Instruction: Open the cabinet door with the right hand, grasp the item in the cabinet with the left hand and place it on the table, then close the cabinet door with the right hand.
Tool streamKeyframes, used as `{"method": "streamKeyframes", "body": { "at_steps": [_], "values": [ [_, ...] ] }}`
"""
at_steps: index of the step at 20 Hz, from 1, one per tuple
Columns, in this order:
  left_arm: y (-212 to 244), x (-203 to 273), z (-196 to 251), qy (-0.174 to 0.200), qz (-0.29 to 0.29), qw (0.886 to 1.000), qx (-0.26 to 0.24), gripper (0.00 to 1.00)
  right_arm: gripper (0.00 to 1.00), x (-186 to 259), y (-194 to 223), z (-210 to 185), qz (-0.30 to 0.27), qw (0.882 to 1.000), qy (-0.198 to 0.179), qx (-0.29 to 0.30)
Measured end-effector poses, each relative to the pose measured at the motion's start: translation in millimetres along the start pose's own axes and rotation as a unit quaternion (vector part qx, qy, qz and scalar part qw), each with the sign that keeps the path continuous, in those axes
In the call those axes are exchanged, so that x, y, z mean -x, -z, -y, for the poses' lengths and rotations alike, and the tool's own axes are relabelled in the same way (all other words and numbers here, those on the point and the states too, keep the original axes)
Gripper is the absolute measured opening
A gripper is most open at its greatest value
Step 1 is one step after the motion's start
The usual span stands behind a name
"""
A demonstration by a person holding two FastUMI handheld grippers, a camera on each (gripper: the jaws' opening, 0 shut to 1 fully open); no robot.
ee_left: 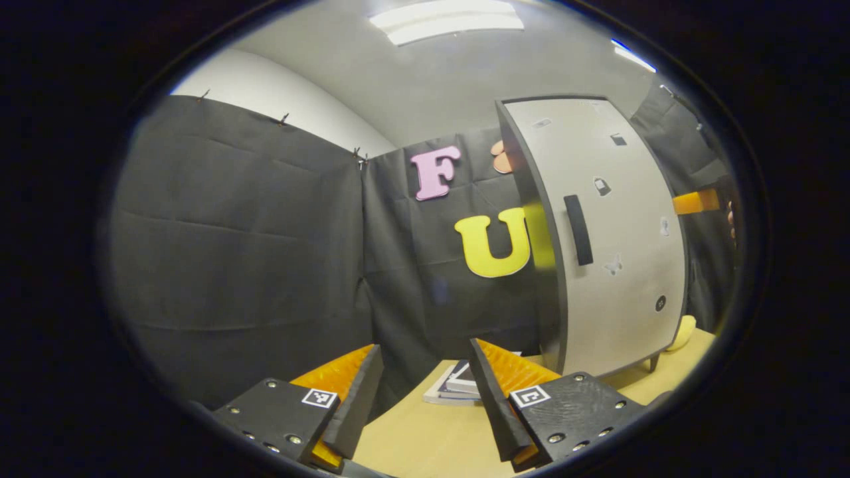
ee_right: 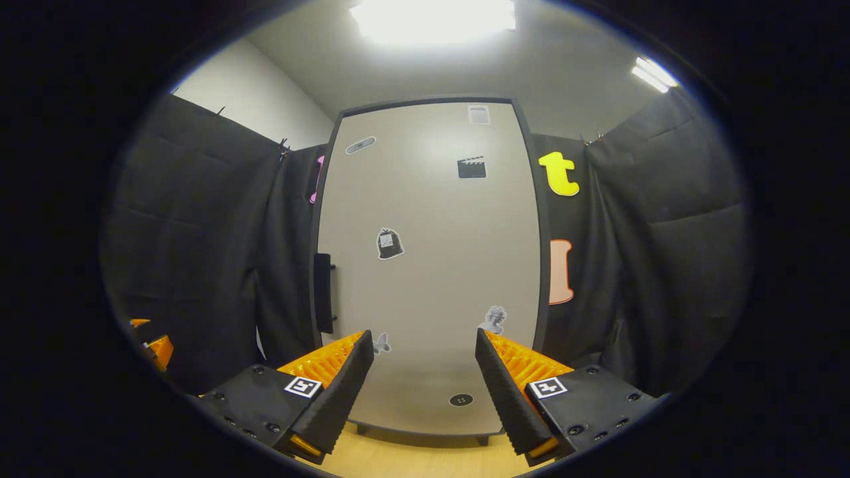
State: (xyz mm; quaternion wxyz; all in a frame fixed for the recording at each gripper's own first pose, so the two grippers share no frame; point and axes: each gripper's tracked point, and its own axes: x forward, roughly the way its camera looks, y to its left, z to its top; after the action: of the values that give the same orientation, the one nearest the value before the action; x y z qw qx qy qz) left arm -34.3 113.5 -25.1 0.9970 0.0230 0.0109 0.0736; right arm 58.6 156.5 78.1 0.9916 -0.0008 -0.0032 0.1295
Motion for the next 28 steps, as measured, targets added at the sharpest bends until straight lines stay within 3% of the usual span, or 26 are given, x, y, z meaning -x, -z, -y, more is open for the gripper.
{"method": "streamKeyframes", "body": {
  "at_steps": [11,28],
  "values": [
    [19,11,-60,-0.051,-0.017,0.999,-0.009,0.79,0.98,-48,-10,-63,-0.012,0.999,-0.033,-0.004],
    [45,16,-110,-0.083,-0.037,0.996,-0.006,0.78,0.98,-119,-5,-133,-0.049,0.998,-0.045,0.008]
  ]
}}
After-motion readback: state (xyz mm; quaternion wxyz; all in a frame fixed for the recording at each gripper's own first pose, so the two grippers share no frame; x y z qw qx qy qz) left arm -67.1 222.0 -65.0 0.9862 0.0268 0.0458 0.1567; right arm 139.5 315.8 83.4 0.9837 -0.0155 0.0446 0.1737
